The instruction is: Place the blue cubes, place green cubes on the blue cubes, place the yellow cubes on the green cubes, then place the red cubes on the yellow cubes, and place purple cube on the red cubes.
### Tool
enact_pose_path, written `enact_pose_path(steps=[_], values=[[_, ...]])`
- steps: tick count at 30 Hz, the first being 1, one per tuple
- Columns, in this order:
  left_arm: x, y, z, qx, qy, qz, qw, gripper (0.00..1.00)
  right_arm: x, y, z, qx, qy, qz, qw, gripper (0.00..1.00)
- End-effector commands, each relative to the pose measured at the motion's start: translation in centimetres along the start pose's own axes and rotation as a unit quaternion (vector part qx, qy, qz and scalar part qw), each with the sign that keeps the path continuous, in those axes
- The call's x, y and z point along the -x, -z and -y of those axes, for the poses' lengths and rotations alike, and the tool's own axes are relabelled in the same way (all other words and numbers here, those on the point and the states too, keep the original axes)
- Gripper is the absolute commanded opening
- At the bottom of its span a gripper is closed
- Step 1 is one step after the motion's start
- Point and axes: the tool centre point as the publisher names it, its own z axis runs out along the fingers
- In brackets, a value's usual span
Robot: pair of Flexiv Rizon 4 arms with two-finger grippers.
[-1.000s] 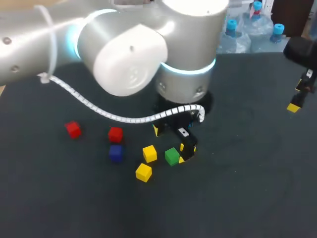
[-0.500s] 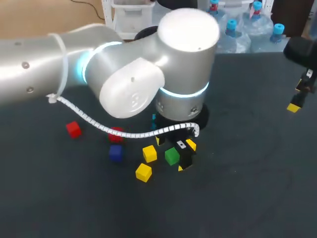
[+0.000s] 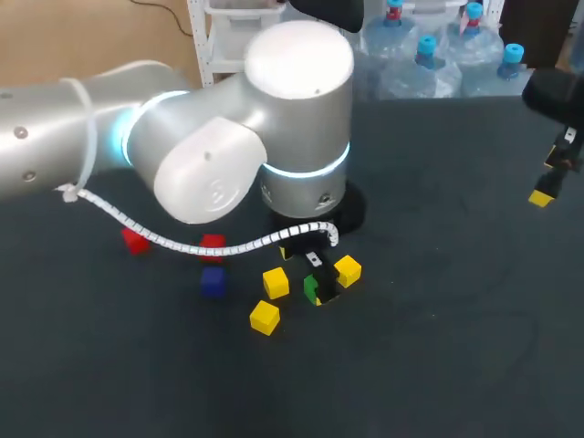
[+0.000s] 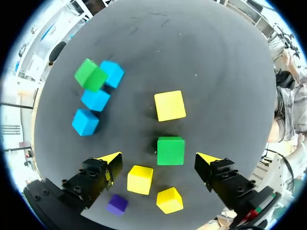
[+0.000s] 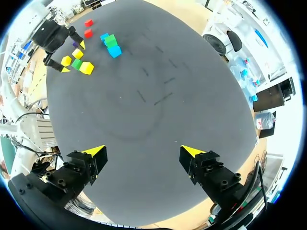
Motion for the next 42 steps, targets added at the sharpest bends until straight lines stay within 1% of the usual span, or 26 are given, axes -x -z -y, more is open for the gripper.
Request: enact_pose_path(steps=[1, 2, 6, 12, 19, 37, 38, 39, 40, 41, 42], values=[[0.9, -0.5, -0.5, -0.009, 0.015, -0.029, 0.999, 1.0, 0.0, -0.1, 0.1, 0.0, 0.0, 0.001, 1.0, 1.0], [0.9, -0.6, -0.5, -0.007, 0.019, -0.045, 0.999, 1.0, 0.0, -0.1, 0.1, 0.0, 0.0, 0.001, 1.0, 1.0], [1.0, -1.0, -0.2, -0.008, 0.031, -0.06, 0.998, 1.0, 0.0, -0.1, 0.1, 0.0, 0.0, 0.001, 1.0, 1.0], [1.2, -1.5, -0.2, -0.006, 0.037, -0.056, 0.998, 1.0, 0.0, -0.1, 0.1, 0.0, 0.0, 0.001, 1.0, 1.0], [0.8, -2.0, -0.1, -0.009, 0.044, -0.05, 0.998, 1.0, 0.0, -0.1, 0.1, 0.0, 0.0, 0.001, 1.0, 1.0], [0.3, -2.3, 0.0, -0.005, 0.038, -0.03, 0.999, 0.99, 0.0, -0.1, 0.1, 0.0, 0.0, 0.001, 1.0, 1.0], [0.3, -2.3, 0.0, -0.004, 0.035, -0.029, 0.999, 0.96, 0.0, -0.1, 0.1, 0.0, 0.0, 0.001, 1.0, 1.0], [0.3, -2.3, 0.0, -0.003, 0.034, -0.03, 0.999, 0.75, 0.0, -0.1, 0.1, 0.0, 0.0, 0.001, 1.0, 1.0], [0.3, -2.3, 0.0, -0.002, 0.034, -0.03, 0.999, 0.56, 0.0, -0.1, 0.1, 0.0, 0.0, 0.001, 1.0, 1.0], [0.3, -2.3, -0.1, -0.002, 0.033, -0.03, 0.999, 0.5, 0.0, -0.1, 0.1, 0.0, 0.0, 0.001, 1.0, 1.0], [0.3, -2.3, -0.1, -0.001, 0.033, -0.03, 0.999, 0.49, 0.0, -0.1, 0.1, 0.0, 0.0, 0.001, 1.0, 1.0]])
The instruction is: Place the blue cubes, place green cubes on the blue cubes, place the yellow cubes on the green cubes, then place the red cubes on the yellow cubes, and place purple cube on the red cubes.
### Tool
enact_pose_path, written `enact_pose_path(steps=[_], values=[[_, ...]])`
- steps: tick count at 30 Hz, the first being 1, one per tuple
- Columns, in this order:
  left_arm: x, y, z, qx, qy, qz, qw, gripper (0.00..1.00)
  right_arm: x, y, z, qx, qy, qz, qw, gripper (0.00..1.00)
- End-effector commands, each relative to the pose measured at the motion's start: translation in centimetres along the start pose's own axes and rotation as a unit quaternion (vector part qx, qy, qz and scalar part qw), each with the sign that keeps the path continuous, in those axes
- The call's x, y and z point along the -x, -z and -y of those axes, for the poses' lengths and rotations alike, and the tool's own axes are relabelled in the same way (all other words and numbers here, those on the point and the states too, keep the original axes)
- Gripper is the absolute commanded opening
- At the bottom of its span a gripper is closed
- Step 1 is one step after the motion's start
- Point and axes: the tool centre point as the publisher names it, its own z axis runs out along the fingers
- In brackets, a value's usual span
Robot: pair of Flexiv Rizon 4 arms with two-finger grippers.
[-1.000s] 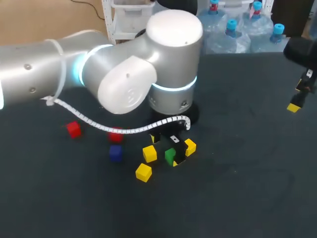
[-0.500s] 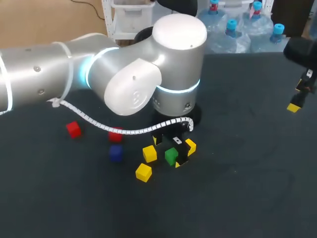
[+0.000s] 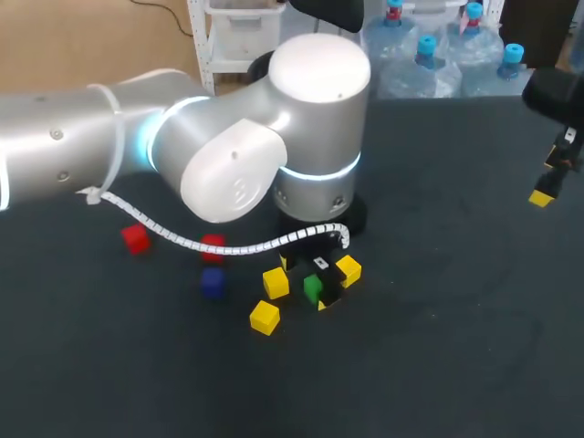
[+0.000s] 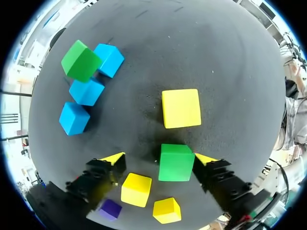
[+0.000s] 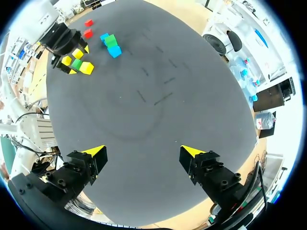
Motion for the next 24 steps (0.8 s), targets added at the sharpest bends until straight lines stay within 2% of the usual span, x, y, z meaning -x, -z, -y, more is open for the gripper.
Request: enact_pose_path(steps=[1, 2, 6, 7, 10, 11, 13, 19, 24], values=[[-0.2, 0.0, -0.1, 0.001, -0.002, 0.002, 1.0, 0.39, 0.0, -0.1, 0.1, 0.0, 0.0, 0.001, 1.0, 1.0], [-0.2, -0.1, -0.1, 0.002, -0.002, 0.002, 1.0, 0.35, 0.0, -0.1, 0.1, 0.0, 0.0, 0.001, 1.0, 1.0], [-0.2, -0.3, -0.1, -0.001, -0.001, 0.004, 1.0, 0.36, 0.0, -0.1, 0.1, 0.0, 0.0, 0.001, 1.0, 1.0], [-0.2, -0.4, -0.1, -0.002, -0.001, 0.005, 1.0, 0.4, 0.0, -0.1, 0.1, 0.0, 0.0, 0.001, 1.0, 1.0], [-0.1, -0.5, -0.1, -0.003, -0.003, 0.005, 1.0, 0.36, 0.0, -0.1, 0.1, 0.0, 0.0, 0.001, 1.0, 1.0], [-0.1, -0.5, -0.1, -0.002, -0.005, 0.006, 1.0, 0.31, 0.0, -0.1, 0.1, 0.0, 0.0, 0.001, 1.0, 1.0], [-0.1, -0.5, -0.1, -0.001, -0.008, 0.006, 1.0, 0.0, 0.0, -0.1, 0.1, 0.0, 0.0, 0.001, 1.0, 1.0], [-0.1, 1.0, -1.0, 0.02, -0.042, 0.038, 0.998, 0.0, 0.0, -0.1, 0.1, 0.0, 0.0, 0.001, 1.0, 1.0], [-0.8, 3.0, -3.2, 0.057, -0.056, 0.026, 0.996, 0.0, 0.0, -0.1, 0.1, 0.0, 0.0, 0.001, 1.0, 1.0]])
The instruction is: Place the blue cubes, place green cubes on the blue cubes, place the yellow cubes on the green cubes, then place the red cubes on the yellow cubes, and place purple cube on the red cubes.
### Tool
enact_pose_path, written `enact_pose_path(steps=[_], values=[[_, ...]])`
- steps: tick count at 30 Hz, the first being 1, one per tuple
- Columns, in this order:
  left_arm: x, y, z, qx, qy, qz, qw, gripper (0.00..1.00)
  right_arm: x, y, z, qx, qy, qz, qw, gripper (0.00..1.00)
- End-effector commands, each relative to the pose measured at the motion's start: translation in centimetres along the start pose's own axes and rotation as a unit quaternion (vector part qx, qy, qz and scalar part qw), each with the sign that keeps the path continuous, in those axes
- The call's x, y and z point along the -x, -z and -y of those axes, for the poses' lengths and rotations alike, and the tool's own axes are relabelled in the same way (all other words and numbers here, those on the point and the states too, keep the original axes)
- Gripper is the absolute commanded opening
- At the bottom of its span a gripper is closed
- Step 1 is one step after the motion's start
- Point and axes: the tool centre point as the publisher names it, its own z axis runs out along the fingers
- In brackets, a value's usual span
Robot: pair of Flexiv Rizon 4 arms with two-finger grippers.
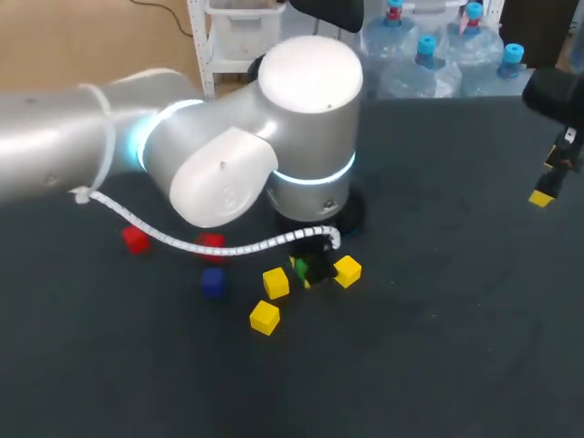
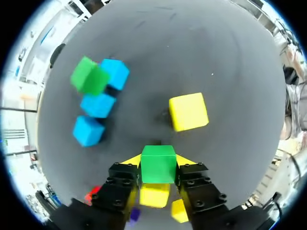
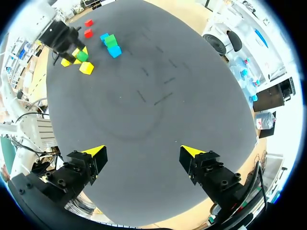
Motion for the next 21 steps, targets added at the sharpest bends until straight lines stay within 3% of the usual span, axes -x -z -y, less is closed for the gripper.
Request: enact_pose_path(steps=[1, 6, 11, 13, 15, 21], values=[[-1.5, 2.0, -1.4, 0.019, 0.002, -0.004, 1.0, 0.0, 0.0, -0.1, 0.1, 0.0, 0.0, 0.001, 1.0, 1.0], [-2.2, 3.4, -4.3, 0.054, -0.01, -0.011, 0.998, 0.0, 0.0, -0.1, 0.1, 0.0, 0.0, 0.001, 1.0, 1.0], [-1.1, 4.7, -6.4, 0.068, -0.055, -0.011, 0.996, 0.0, 0.0, -0.1, 0.1, 0.0, 0.0, 0.001, 1.0, 1.0], [-0.3, 5.2, -6.7, 0.075, -0.083, -0.011, 0.994, 0.0, 0.0, -0.1, 0.1, 0.0, 0.0, 0.001, 1.0, 1.0], [0.8, 5.4, -6.8, 0.072, -0.115, -0.041, 0.99, 0.0, 0.0, -0.1, 0.1, 0.0, 0.0, 0.001, 1.0, 1.0], [1.2, 5.4, -6.7, 0.074, -0.12, -0.043, 0.989, 0.0, 0.0, -0.1, 0.1, 0.0, 0.0, 0.001, 1.0, 1.0]])
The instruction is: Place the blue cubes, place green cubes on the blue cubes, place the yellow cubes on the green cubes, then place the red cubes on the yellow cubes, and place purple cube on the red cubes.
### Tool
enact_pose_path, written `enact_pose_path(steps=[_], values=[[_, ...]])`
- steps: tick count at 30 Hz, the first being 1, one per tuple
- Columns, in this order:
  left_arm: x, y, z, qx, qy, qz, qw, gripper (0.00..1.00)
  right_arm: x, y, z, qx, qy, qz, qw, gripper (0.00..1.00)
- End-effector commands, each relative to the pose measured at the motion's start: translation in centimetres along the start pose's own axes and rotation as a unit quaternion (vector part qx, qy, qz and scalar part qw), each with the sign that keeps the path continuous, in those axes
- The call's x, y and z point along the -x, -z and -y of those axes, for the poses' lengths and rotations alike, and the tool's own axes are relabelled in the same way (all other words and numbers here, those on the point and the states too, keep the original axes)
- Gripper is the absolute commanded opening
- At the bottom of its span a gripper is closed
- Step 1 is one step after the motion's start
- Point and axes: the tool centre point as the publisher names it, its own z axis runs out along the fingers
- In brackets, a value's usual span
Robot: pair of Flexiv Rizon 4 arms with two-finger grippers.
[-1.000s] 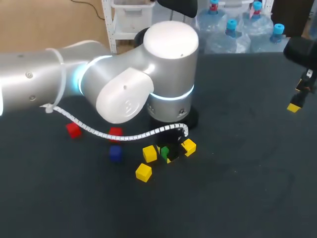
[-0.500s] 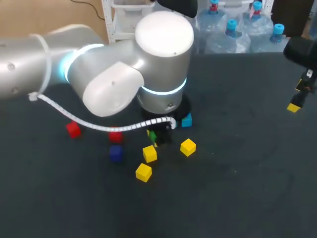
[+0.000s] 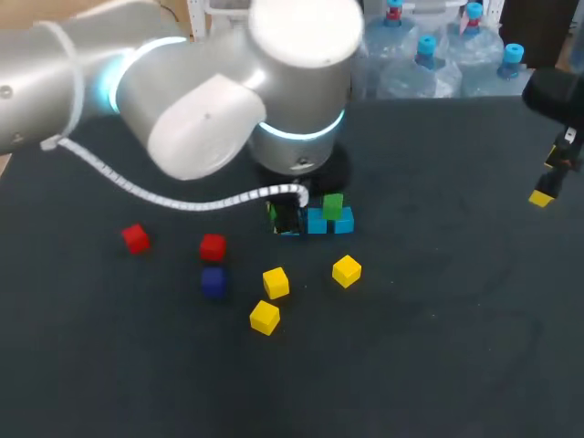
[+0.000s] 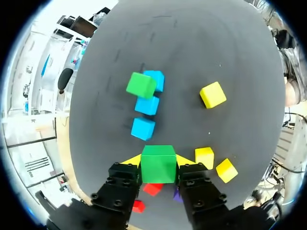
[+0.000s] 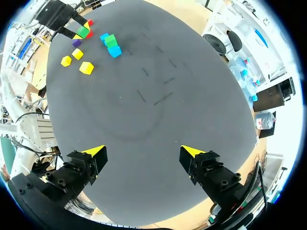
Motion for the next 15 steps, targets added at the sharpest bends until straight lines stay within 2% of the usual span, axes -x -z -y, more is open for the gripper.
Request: enact_pose_path(steps=[1, 8, 11, 15], values=[[1.2, -0.2, -0.5, -0.004, -0.001, -0.02, 1.0, 0.0, 0.0, -0.1, 0.1, 0.0, 0.0, 0.001, 1.0, 1.0], [1.2, -0.2, -0.5, -0.004, -0.001, -0.02, 1.0, 0.0, 0.0, -0.1, 0.1, 0.0, 0.0, 0.001, 1.0, 1.0], [1.0, -0.5, -1.5, -0.013, -0.022, -0.021, 0.999, 0.0, 0.0, -0.1, 0.1, 0.0, 0.0, 0.001, 1.0, 1.0], [1.9, -1.3, -3.0, -0.017, -0.058, -0.01, 0.998, 0.0, 0.0, -0.1, 0.1, 0.0, 0.0, 0.001, 1.0, 1.0]])
